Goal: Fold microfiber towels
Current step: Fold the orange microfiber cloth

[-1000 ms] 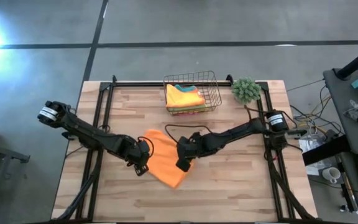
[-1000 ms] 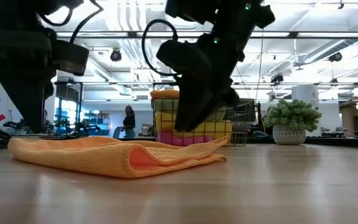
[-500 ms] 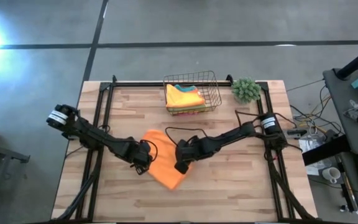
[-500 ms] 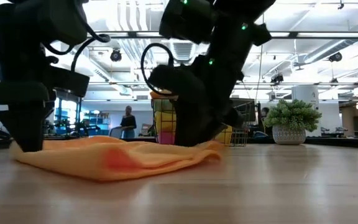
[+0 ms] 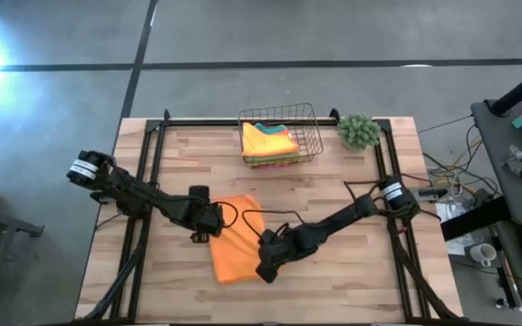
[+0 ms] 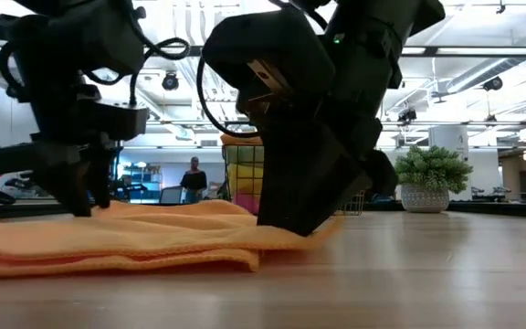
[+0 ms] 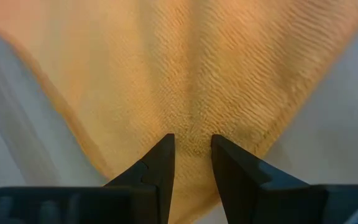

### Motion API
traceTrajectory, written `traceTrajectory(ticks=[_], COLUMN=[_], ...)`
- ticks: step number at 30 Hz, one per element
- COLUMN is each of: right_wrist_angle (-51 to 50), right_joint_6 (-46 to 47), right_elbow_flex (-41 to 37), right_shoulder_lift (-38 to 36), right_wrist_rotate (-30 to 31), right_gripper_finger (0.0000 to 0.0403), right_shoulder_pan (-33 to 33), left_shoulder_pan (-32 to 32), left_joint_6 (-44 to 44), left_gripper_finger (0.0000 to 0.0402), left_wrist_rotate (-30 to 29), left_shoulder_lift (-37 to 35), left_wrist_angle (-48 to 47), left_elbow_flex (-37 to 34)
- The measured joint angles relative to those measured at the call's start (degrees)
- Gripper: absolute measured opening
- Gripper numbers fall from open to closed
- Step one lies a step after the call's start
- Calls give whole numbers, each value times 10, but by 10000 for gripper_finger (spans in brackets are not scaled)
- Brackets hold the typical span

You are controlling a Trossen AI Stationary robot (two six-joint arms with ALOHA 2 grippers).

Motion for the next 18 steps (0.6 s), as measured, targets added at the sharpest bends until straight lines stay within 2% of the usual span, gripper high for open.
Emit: traceTrajectory(ticks=[3, 7, 13, 18], right_wrist_angle=[-2, -5, -6, -32], right_joint_6=[9, -13, -78, -141], right_elbow_flex=[4, 5, 9, 9], right_shoulder_lift=[2, -3, -50, -84], right_wrist_rotate=[-2, 2, 14, 27], right_gripper_finger=[100, 100, 100, 100], right_shoulder_pan=[4, 5, 5, 11], left_shoulder_pan=[5, 2, -19, -59], left_joint_6=[33, 32, -25, -75], left_gripper_finger=[180, 180, 180, 180], left_wrist_rotate=[-4, 22, 43, 44], left_shoulder_lift=[-4, -10, -36, -55], left_wrist_angle=[0, -32, -125, -143], left_elbow_flex=[5, 25, 97, 165])
